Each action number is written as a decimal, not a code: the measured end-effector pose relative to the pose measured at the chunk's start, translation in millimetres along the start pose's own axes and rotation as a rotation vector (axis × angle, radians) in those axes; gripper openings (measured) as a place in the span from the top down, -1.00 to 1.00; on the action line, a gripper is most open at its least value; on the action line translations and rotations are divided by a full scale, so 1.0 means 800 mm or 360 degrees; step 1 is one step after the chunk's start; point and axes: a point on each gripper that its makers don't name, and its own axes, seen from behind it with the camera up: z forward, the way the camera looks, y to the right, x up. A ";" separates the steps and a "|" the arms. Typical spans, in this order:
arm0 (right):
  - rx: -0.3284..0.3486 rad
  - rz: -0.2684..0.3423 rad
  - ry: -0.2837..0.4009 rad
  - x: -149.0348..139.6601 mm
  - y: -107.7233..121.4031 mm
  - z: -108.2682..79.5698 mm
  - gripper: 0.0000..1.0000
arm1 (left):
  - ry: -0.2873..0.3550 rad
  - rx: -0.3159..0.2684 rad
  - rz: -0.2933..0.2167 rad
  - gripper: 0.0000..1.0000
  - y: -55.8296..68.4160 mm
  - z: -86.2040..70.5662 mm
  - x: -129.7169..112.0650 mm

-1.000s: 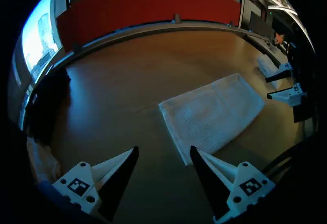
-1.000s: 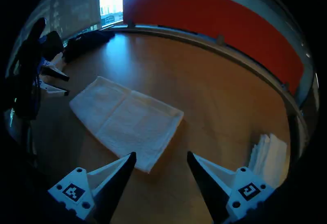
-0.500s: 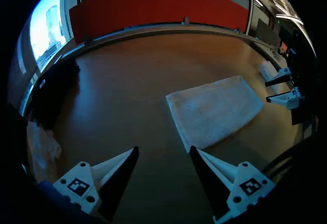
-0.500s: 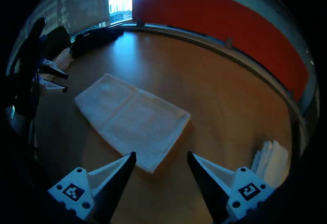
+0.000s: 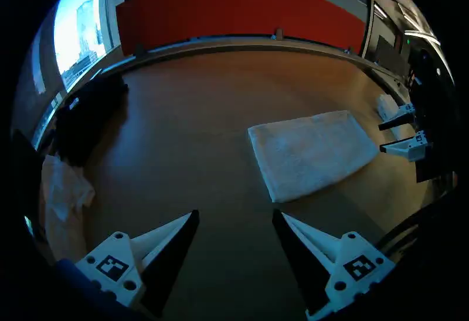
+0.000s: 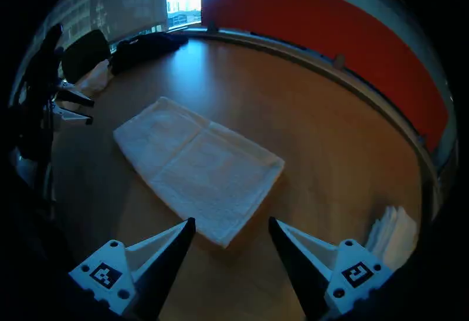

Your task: Fold towel

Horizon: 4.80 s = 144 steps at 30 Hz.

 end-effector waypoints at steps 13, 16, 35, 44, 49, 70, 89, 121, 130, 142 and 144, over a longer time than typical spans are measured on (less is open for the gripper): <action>0.0039 -0.0046 -0.0045 -0.016 -0.003 0.001 -0.82 | -0.0003 0.0022 -0.0042 -0.86 -0.002 -0.014 -0.017; 0.0054 -0.0060 -0.0066 -0.024 -0.006 0.002 -0.68 | -0.0011 0.0023 -0.0056 -0.86 -0.001 -0.018 -0.025; 0.0128 -0.0080 -0.0149 -0.045 -0.008 0.008 0.21 | -0.0016 0.0044 -0.0080 -0.86 -0.004 -0.032 -0.040; 0.0155 -0.0129 -0.0149 -0.046 -0.004 0.012 0.56 | -0.0022 0.0044 -0.0081 -0.86 -0.003 -0.034 -0.045; 0.0151 -0.0145 -0.0146 -0.045 -0.002 0.013 0.87 | -0.0020 0.0042 -0.0083 -0.86 -0.003 -0.035 -0.046; 0.0097 -0.0135 0.0012 0.003 -0.001 -0.023 0.93 | -0.0008 0.0037 -0.0078 -0.86 -0.005 -0.037 -0.040; 0.0110 -0.0271 0.0113 0.065 -0.005 -0.042 0.93 | -0.0009 0.0035 -0.0104 -0.86 -0.001 -0.048 -0.045; 0.0411 -0.0638 0.0213 0.172 -0.115 0.002 0.93 | 0.0023 0.0058 -0.0172 -0.86 0.002 -0.072 -0.061; 0.0567 -0.0683 0.0152 0.168 -0.174 0.050 0.94 | 0.0018 0.0069 -0.0185 -0.86 0.003 -0.080 -0.067; 0.0676 -0.0635 0.0061 0.145 -0.215 0.097 0.93 | 0.0005 0.0099 -0.0227 -0.86 -0.004 -0.090 -0.078; 0.0675 -0.0629 0.0056 0.144 -0.215 0.098 0.93 | 0.0003 0.0100 -0.0230 -0.86 -0.005 -0.090 -0.079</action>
